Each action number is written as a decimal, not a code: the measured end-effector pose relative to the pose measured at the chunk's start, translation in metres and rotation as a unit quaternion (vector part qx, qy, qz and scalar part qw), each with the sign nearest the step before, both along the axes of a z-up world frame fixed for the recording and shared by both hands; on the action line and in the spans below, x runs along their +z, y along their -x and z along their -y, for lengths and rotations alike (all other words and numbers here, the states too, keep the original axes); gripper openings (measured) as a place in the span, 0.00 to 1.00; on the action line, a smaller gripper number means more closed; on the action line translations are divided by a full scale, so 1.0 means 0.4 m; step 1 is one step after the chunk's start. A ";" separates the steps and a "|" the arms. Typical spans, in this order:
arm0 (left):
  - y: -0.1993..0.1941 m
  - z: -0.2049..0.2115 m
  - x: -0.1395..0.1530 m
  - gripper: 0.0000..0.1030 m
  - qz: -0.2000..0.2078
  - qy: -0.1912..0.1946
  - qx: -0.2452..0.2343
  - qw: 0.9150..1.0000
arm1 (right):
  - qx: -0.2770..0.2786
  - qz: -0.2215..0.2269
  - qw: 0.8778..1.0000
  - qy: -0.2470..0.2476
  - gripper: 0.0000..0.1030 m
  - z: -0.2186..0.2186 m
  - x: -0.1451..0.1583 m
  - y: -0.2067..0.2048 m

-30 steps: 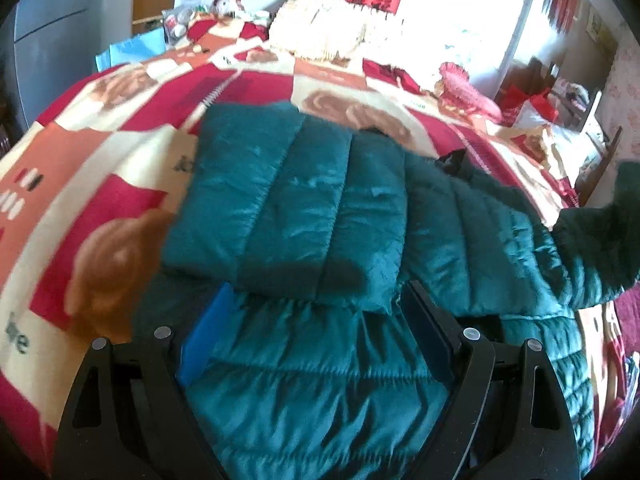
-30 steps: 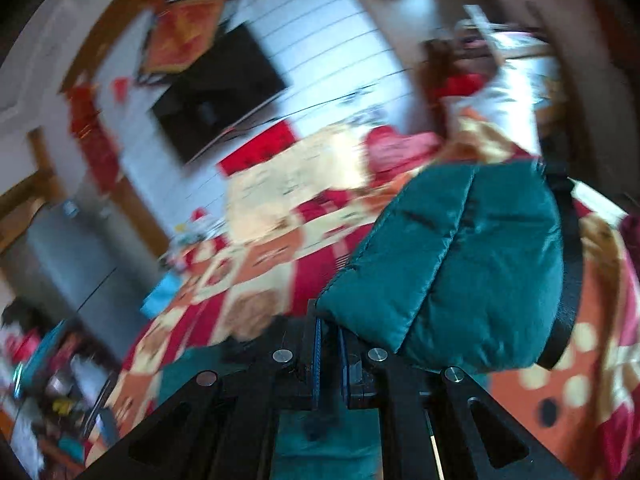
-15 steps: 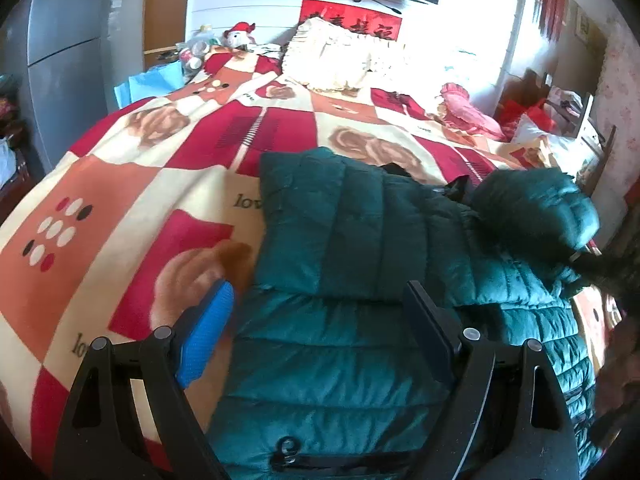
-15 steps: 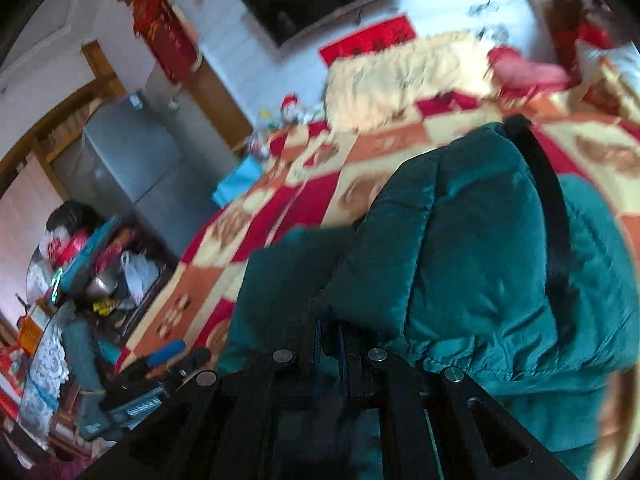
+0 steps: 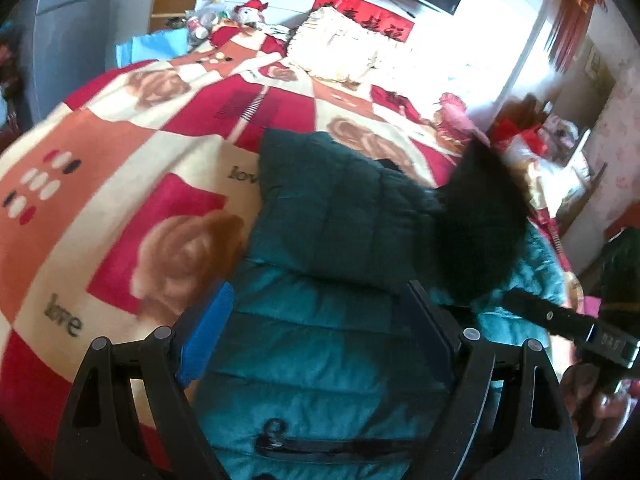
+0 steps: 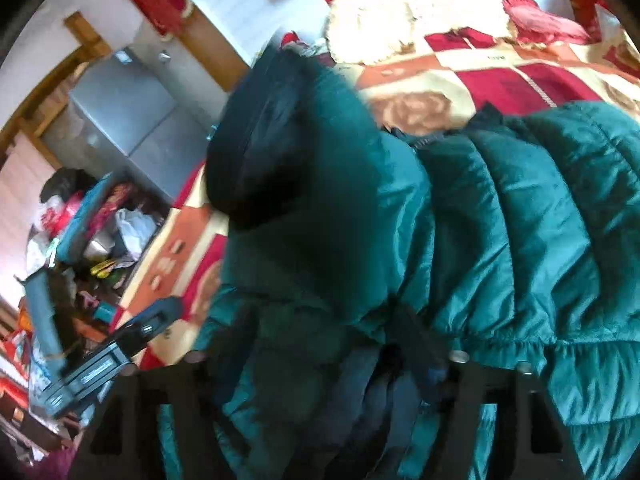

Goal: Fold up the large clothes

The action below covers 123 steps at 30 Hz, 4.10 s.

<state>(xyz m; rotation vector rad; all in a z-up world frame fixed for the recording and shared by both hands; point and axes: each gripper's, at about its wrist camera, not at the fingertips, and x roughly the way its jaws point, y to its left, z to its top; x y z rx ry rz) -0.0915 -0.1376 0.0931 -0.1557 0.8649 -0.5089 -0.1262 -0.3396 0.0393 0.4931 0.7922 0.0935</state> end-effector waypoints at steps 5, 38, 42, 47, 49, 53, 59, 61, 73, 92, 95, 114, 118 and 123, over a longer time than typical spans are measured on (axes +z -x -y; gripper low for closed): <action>0.006 0.014 0.008 0.83 -0.027 0.063 -0.028 0.997 | -0.005 0.007 1.000 0.000 0.67 0.033 0.042 0.078; -0.160 0.062 -0.017 0.12 -0.050 -0.010 0.003 0.999 | -0.197 0.019 0.980 0.006 0.67 0.272 0.108 0.171; -0.169 0.058 -0.049 0.20 -0.068 -0.008 0.012 0.998 | -0.182 -0.033 0.982 0.036 0.64 0.248 0.038 0.062; -0.161 0.033 -0.008 0.48 -0.069 -0.004 0.017 0.998 | -0.177 -0.082 0.978 0.071 0.64 0.233 -0.059 0.009; -0.144 0.018 0.030 0.60 -0.040 0.000 0.021 0.999 | -0.172 -0.073 0.980 0.065 0.64 0.233 -0.034 0.023; -0.117 0.026 0.086 0.64 0.013 0.001 0.014 1.000 | -0.190 -0.030 0.979 0.065 0.64 0.244 0.041 0.077; -0.128 0.145 0.056 0.64 0.045 -0.068 -0.008 0.997 | -0.192 -0.026 0.971 0.142 0.64 0.229 0.096 0.028; -0.149 0.188 0.022 0.64 0.047 -0.109 -0.007 0.993 | -0.189 -0.032 0.967 0.165 0.64 0.225 0.092 -0.016; -0.251 0.230 -0.110 0.78 0.005 -0.159 0.000 0.987 | -0.209 -0.099 0.953 0.194 0.64 0.268 -0.036 -0.134; -0.240 0.235 -0.112 0.79 0.013 -0.162 -0.002 0.987 | -0.181 -0.106 0.957 0.202 0.64 0.159 -0.026 -0.029; -0.240 0.235 -0.112 0.79 0.014 -0.162 -0.001 0.987 | -0.194 -0.073 0.958 0.199 0.64 0.164 0.025 0.014; -0.166 0.153 -0.035 0.84 0.035 -0.157 -0.002 0.987 | -0.229 -0.095 0.953 0.173 0.65 0.218 0.031 0.121; -0.124 0.102 -0.017 0.84 0.033 -0.143 0.004 0.989 | -0.226 -0.098 0.955 0.167 0.65 0.197 0.035 0.177; -0.071 0.057 -0.003 0.84 0.029 -0.131 0.006 0.991 | -0.227 -0.108 0.957 0.146 0.65 0.181 0.012 0.230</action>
